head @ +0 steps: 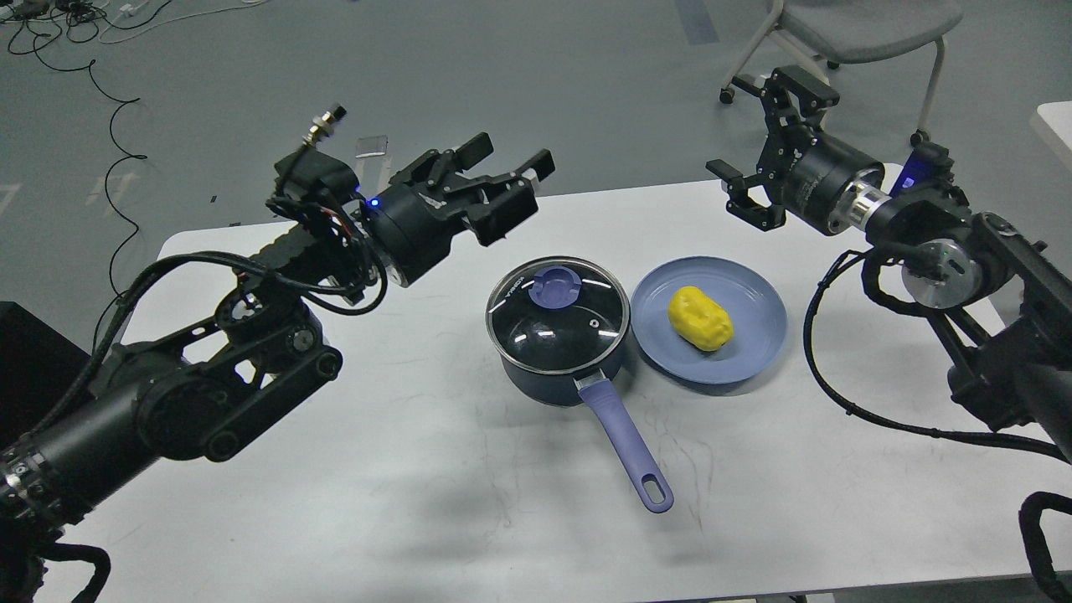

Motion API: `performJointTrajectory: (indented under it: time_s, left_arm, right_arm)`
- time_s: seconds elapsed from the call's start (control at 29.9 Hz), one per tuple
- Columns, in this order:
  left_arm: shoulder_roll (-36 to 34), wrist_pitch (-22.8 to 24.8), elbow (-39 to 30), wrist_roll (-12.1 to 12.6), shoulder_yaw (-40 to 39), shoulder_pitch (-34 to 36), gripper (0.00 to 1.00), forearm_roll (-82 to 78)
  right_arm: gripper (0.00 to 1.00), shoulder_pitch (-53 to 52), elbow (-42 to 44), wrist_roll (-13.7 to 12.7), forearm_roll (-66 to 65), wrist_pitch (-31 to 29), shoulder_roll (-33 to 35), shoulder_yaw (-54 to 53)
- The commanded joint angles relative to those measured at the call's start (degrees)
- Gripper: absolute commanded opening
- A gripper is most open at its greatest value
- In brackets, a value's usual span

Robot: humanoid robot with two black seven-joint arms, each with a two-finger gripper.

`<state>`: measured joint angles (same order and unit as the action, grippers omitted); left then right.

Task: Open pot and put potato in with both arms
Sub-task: 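Reach the left gripper to the blue knob of the glass lid, then close the left gripper on the blue lid knob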

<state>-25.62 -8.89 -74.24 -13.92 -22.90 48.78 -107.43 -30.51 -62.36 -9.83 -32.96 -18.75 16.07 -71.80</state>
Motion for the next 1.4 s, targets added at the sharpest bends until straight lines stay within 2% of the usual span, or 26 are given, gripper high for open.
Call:
performJointTrajectory:
  time_s: [0.0,0.37,0.74,1.14,1.37]
  left_arm:
    - [0.8,-0.2,1.8,0.1,2.5,0.0,0.98,-6.0]
    - [2.9,-0.2,8.6,-0.1,5.2,-0.4,0.98,-9.0]
    - [5.1,-1.9,8.1,-0.8,5.7,-1.0,0.97,-14.6]
    - [6.4,-2.5,13.2,-0.8,6.8,-1.7,0.97,-14.9]
    - [6.5,-2.8,13.4,-0.9,7.5,-2.3,0.97,-14.9]
  right_arm:
    - [1.00,0.3,2.2,0.1,3.9,-1.5,2.0,-0.7]
    - [1.00,0.2,10.8,0.8,4.5,-1.5,4.8,-1.1]
    - [1.00,0.3,11.4,0.9,4.5,-1.2,6.7,-0.3]
    - [1.00,0.3,11.8,0.9,4.5,-1.0,7.0,0.2]
    - [1.00,0.7,11.9,0.9,4.4,-0.9,7.3,0.8]
